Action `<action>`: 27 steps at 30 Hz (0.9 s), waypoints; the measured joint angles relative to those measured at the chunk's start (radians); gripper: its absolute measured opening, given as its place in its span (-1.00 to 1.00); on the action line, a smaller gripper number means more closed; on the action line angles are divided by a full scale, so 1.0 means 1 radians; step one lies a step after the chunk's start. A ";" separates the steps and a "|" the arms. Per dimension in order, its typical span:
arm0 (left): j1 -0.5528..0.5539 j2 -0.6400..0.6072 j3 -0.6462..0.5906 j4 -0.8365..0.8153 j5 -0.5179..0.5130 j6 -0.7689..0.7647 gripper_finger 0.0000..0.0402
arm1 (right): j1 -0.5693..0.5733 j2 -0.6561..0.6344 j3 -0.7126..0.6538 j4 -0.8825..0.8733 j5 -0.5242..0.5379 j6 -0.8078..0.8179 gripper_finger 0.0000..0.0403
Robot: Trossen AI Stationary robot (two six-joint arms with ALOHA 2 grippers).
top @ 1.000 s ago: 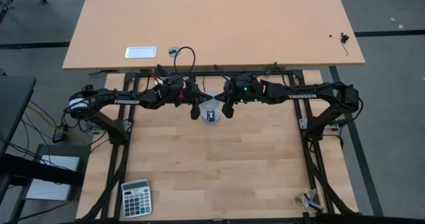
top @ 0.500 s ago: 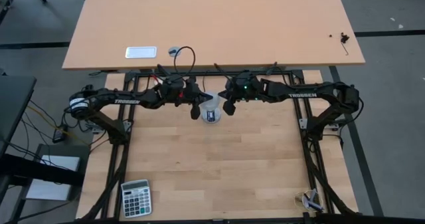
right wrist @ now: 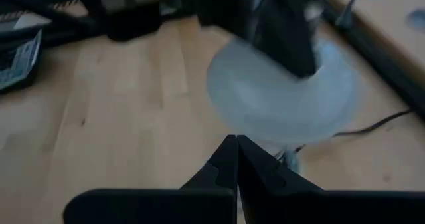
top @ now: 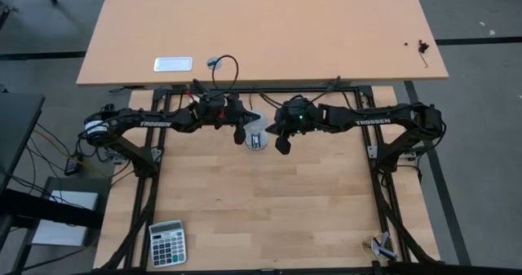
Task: Screw lightbulb
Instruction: Insert the lightbulb into the lamp
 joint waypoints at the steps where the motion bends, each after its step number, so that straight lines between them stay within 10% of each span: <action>1: 0.000 0.000 0.000 0.000 0.000 0.000 -1.00 | 0.002 -0.009 0.000 0.005 0.018 -0.003 -0.94; 8: 0.000 0.000 0.000 0.000 0.003 0.000 -1.00 | -0.038 -0.033 0.000 0.048 0.174 -0.038 -0.94; 27: -0.001 0.000 -0.002 -0.003 0.011 -0.001 -1.00 | -0.059 0.030 0.002 0.083 0.020 -0.011 -0.94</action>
